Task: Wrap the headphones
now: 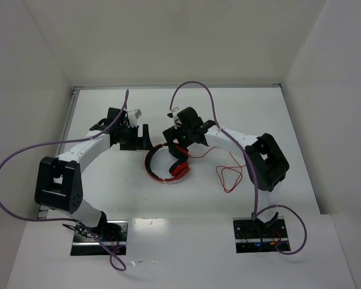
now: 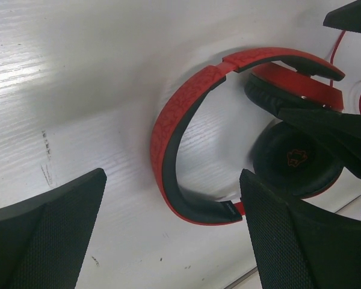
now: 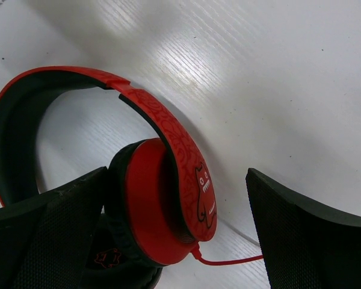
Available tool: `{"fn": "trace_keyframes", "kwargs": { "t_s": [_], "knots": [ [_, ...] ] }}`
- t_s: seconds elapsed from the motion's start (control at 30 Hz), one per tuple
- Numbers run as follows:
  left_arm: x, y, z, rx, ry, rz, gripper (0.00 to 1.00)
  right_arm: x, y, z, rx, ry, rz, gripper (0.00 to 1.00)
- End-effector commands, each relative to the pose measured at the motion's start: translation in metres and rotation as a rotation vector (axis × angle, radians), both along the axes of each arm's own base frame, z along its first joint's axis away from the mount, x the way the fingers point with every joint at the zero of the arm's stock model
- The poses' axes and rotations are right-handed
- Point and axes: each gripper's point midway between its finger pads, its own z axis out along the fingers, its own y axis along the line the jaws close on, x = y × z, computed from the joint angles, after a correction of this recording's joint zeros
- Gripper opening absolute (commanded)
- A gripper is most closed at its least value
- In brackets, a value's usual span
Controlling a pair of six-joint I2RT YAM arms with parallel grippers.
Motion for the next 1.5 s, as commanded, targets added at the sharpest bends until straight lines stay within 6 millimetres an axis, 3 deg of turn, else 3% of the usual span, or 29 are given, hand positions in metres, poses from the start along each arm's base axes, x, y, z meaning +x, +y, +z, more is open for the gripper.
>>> {"fn": "trace_keyframes", "kwargs": {
  "t_s": [0.0, 0.13, 0.3, 0.33, 0.43, 0.6, 0.83, 0.97, 1.13, 1.27, 1.37, 1.47],
  "knots": [
    [0.007, -0.011, 0.010, -0.018, -0.042, -0.061, 1.00, 0.017, 0.017, 0.055, 0.118, -0.131, 0.010, 1.00],
    [-0.006, -0.015, -0.004, 0.014, -0.011, -0.073, 1.00, 0.019, 0.023, 0.081, 0.162, -0.184, 0.044, 1.00],
    [-0.010, -0.013, -0.006, 0.026, -0.002, -0.044, 1.00, 0.002, 0.018, 0.084, 0.159, -0.220, 0.140, 1.00],
    [-0.010, -0.013, -0.006, 0.026, -0.002, -0.044, 1.00, -0.004, 0.012, 0.074, 0.138, -0.206, 0.149, 1.00],
    [-0.013, -0.013, -0.013, 0.030, 0.019, -0.044, 1.00, -0.006, 0.009, 0.069, 0.128, -0.222, 0.165, 1.00],
    [-0.010, -0.022, -0.005, -0.024, 0.023, -0.049, 1.00, -0.005, 0.002, 0.058, 0.090, -0.235, 0.153, 1.00],
    [-0.016, -0.021, -0.007, -0.021, 0.035, -0.049, 1.00, -0.012, 0.005, 0.041, 0.099, -0.209, 0.192, 1.00],
    [-0.026, -0.024, -0.007, -0.057, 0.047, -0.041, 1.00, -0.006, 0.003, 0.026, 0.071, -0.203, 0.172, 1.00],
    [-0.032, -0.023, -0.008, -0.056, 0.057, -0.055, 1.00, 0.009, 0.020, 0.023, 0.087, -0.197, 0.188, 1.00],
    [-0.036, -0.024, -0.008, -0.063, 0.060, -0.060, 1.00, 0.014, 0.022, 0.004, 0.051, -0.154, 0.183, 1.00],
    [-0.038, -0.023, -0.009, -0.061, 0.069, -0.060, 1.00, 0.016, 0.024, 0.002, 0.050, -0.153, 0.183, 0.91],
    [-0.041, -0.019, -0.012, -0.043, 0.067, -0.048, 1.00, 0.011, 0.020, -0.006, 0.041, -0.139, 0.183, 0.72]
  ]
}}
